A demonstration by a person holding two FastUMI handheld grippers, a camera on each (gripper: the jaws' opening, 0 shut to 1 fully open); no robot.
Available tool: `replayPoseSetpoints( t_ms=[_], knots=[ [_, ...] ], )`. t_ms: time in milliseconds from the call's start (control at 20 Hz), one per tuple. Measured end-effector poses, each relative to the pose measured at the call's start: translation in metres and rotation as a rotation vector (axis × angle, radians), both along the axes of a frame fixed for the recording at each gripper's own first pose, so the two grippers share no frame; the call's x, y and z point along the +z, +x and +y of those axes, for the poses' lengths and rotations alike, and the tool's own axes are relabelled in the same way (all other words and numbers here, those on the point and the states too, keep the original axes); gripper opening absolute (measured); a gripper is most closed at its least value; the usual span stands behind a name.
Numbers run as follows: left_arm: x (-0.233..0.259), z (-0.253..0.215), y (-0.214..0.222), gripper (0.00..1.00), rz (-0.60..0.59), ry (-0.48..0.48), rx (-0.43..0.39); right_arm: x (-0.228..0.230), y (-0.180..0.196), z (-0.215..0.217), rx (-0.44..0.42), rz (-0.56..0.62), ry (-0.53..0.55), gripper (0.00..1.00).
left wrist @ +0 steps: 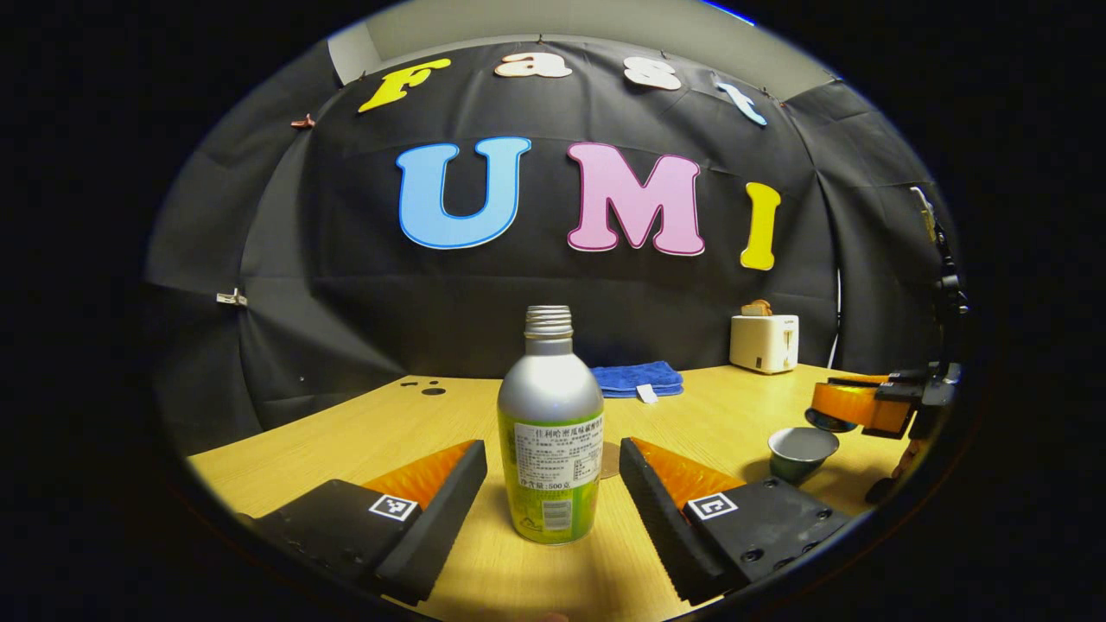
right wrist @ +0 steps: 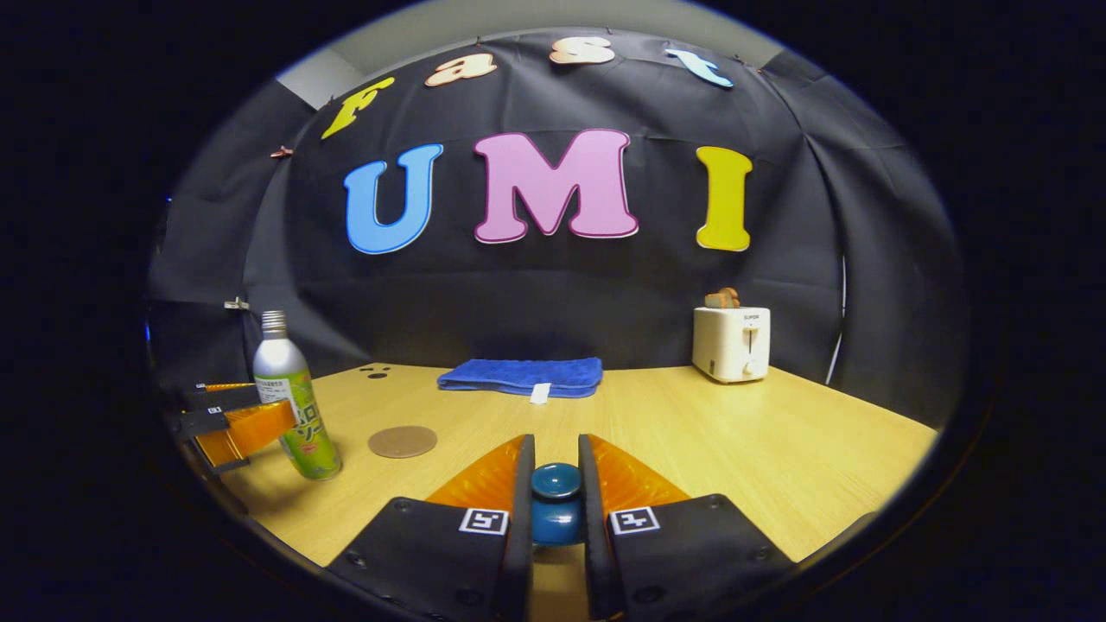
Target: Open the teacup lid with one hand, grasp the water bottle and pour water into the teacup with the other hand; after pouring, place the water bottle on the coaster and then close the teacup lid.
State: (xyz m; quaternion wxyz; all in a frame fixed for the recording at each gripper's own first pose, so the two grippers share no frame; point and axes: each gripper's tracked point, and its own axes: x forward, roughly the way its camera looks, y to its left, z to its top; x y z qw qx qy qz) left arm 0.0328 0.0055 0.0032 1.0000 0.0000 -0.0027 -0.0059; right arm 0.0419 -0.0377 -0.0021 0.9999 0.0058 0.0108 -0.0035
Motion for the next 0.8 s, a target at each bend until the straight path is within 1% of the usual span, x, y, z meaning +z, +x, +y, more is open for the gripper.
replayPoseSetpoints(
  t_ms=[100,250,350,550,600,650,800],
  knots=[
    [-0.001,-0.003,0.008,0.98,0.001,0.0,-0.013,0.002,0.001,-0.018,-0.035,-0.007,-0.012,0.28],
    [-0.001,-0.002,0.027,0.97,0.001,0.001,-0.01,0.004,0.004,-0.036,-0.068,-0.024,-0.017,0.28],
    [0.0,-0.001,0.037,0.98,0.002,0.0,-0.009,0.004,0.006,-0.04,-0.069,-0.023,-0.014,0.28],
    [-0.001,0.0,0.052,0.96,0.002,0.0,-0.008,0.003,0.009,-0.042,-0.043,-0.021,-0.016,0.28],
    [-0.001,0.002,0.054,0.94,0.003,-0.001,-0.005,0.004,0.01,-0.046,-0.044,-0.021,-0.015,0.28],
    [-0.001,0.001,0.056,0.84,0.004,-0.001,-0.003,0.004,0.011,-0.051,-0.051,-0.021,-0.014,0.28],
    [-0.001,0.0,0.057,0.83,0.004,-0.001,-0.009,0.004,0.012,-0.064,-0.065,-0.021,-0.014,0.28]
  ],
)
